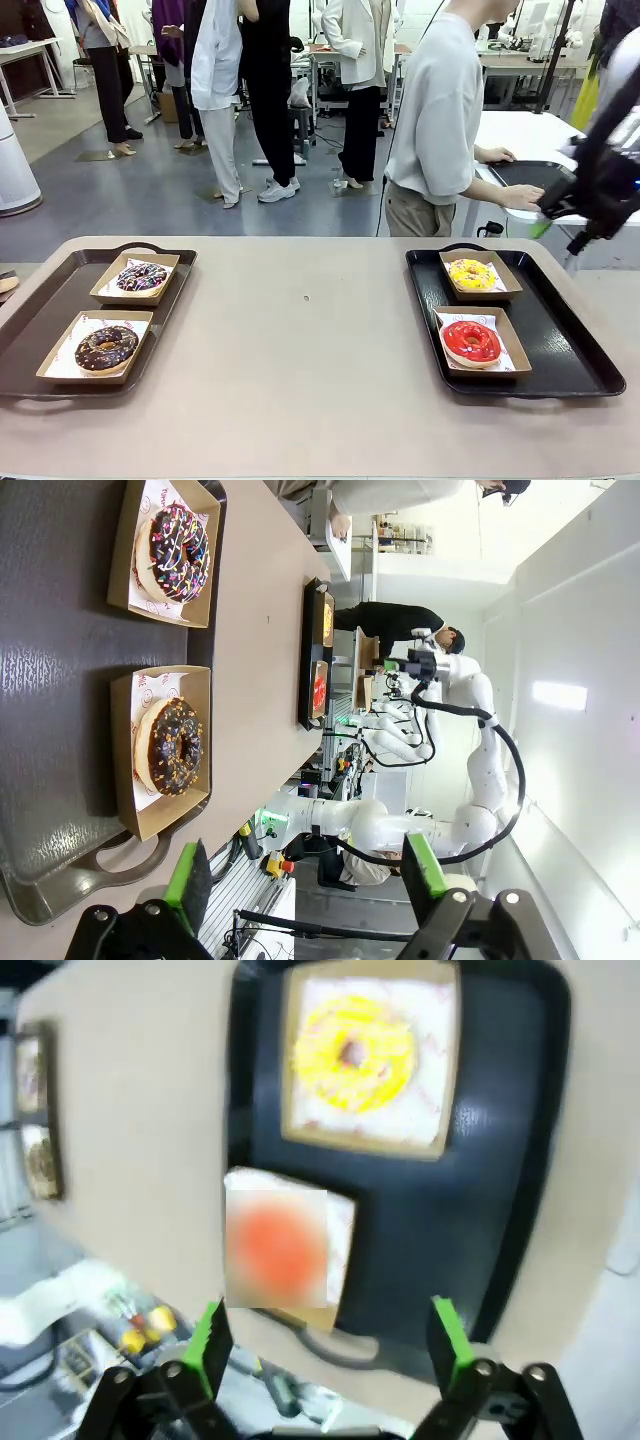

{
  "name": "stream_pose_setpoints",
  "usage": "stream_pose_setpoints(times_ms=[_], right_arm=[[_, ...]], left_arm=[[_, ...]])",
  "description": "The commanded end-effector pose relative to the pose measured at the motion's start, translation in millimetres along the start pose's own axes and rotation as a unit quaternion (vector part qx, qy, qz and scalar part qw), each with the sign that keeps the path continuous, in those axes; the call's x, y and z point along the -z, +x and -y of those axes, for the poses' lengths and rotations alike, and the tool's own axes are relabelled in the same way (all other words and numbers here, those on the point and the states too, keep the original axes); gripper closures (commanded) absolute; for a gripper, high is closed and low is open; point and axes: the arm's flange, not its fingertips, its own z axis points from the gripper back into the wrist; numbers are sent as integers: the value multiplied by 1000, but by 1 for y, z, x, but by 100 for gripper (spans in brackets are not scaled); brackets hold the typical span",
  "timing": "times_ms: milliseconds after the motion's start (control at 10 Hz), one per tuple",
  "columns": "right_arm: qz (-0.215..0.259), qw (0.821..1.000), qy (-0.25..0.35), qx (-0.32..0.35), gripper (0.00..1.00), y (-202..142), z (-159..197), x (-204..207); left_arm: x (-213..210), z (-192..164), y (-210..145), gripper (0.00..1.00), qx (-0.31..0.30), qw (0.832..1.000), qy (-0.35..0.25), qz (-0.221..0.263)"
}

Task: Individually package the donuts and arrange them on the tray.
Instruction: Place the picked Paper togo box on the Handle tray.

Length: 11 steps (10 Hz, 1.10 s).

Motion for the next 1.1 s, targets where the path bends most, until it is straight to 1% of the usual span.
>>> stream_pose_setpoints(times_ms=[0,100,300,400,500,600,700,800,1000], right_arm=[[13,992,123,-30,0,-34,36,-28],[47,980,192,-25,0,-42,64,-44],[96,950,297,4,0,-59,124,-52],[131,928,348,20,0,-71,153,-54],[160,909,384,43,0,-81,182,-51],[167,894,409,66,0,-86,211,-42],[173,883,428,82,0,-89,232,-33],[177,876,439,92,0,-93,248,-26],[172,878,433,108,0,-95,266,-12]], left_arm=[[-1,2,-1,0,2,1000,-1,2],[-1,2,-1,0,2,1000,-1,2],[-1,2,-1,0,2,1000,-1,2],[-1,2,-1,0,2,1000,-1,2],[-1,2,-1,0,2,1000,-1,2],[-1,2,-1,0,2,1000,-1,2],[-1,2,-1,0,2,1000,-1,2],[-1,2,-1,0,2,1000,-1,2],[-1,2,-1,0,2,1000,-1,2]])
